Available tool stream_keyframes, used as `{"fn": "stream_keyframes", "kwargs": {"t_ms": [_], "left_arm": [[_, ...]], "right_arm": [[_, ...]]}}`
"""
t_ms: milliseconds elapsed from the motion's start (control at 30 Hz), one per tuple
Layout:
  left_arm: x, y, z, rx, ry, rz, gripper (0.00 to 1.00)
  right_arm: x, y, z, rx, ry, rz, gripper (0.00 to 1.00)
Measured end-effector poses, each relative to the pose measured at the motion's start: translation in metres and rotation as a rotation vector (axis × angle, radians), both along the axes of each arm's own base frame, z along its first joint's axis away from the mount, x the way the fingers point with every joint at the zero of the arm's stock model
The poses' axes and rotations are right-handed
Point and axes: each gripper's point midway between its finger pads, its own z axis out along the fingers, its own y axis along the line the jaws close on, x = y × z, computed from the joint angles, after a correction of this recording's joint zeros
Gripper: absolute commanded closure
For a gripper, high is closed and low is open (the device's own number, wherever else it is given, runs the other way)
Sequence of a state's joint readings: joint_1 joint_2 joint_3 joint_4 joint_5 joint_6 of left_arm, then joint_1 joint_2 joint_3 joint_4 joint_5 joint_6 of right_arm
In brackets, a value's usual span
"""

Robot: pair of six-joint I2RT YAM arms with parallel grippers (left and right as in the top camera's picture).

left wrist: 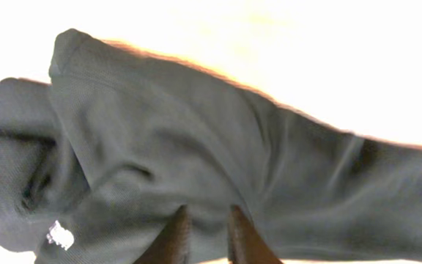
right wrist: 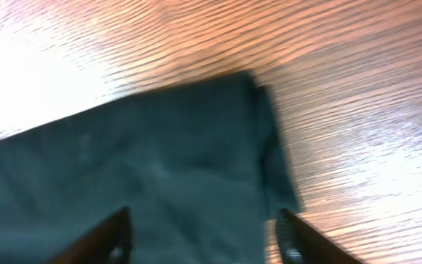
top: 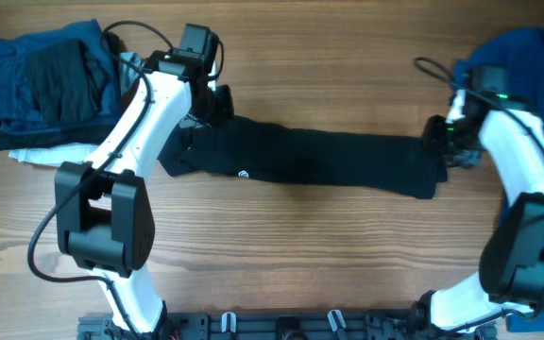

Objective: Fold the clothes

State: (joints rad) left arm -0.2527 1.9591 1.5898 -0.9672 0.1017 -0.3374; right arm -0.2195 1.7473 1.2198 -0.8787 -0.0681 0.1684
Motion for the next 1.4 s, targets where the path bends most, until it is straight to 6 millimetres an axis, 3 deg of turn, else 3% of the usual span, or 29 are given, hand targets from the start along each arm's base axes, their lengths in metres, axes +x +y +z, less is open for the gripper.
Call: {"fn": "stream_keyframes", "kwargs": {"t_ms": [167, 267, 633, 833, 1000, 1167, 1233, 1300, 1400], "left_arm": [[0.014, 0.000, 0.003, -0.016, -0.055, 0.014, 0.65], [0.018, -0.001, 0.005, -0.020, -0.070, 0.014, 0.64], [0.018, -0.001, 0.005, -0.021, -0.071, 0.014, 0.65], [0.019, -0.001, 0.005, -0.022, -0.075, 0.014, 0.65], [0.024, -0.003, 0.007, -0.027, -0.094, 0.014, 0.65], [0.024, -0.003, 0.007, -0.027, -0.096, 0.014, 0.66], [0.024, -0.003, 0.007, -0.027, -0.096, 0.014, 0.67], [0.024, -0.003, 0.007, -0.027, -0.096, 0.014, 0.71], [0.024, -0.001, 0.007, -0.027, -0.095, 0.018, 0.76]], "right_arm": [[0.011, -0.025, 0.002, 0.042, -0.099, 0.026, 0.29], [0.012, -0.023, -0.008, 0.033, -0.119, 0.090, 0.24], [-0.004, -0.013, -0.052, 0.033, -0.125, 0.162, 0.23], [-0.004, -0.002, -0.056, 0.083, -0.158, 0.188, 0.25], [0.000, -0.002, -0.057, 0.065, -0.210, 0.218, 0.40], [0.001, -0.002, -0.061, 0.049, -0.244, 0.237, 0.80], [-0.001, -0.001, -0.062, 0.056, -0.245, 0.236, 0.89], [-0.001, 0.001, -0.063, 0.062, -0.244, 0.238, 0.96], [-0.001, 0.002, -0.062, 0.076, -0.241, 0.219, 0.96]]}}
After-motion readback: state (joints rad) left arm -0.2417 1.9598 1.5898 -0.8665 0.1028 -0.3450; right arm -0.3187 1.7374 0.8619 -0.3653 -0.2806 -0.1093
